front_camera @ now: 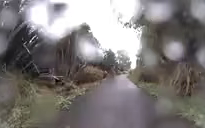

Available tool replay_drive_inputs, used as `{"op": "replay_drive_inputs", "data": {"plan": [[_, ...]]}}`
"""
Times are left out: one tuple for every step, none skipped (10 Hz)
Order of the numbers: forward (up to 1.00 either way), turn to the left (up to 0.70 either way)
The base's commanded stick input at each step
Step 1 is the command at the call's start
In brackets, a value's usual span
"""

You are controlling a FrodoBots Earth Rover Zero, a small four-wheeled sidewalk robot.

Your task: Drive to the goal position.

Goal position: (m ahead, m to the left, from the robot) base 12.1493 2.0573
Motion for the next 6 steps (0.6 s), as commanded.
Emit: {"op": "replay_drive_inputs", "data": {"plan": [[0.85,0.0],[0.85,0.0],[0.85,0.0],[0.85,0.0],[0.85,0.0],[0.85,0.0]]}}
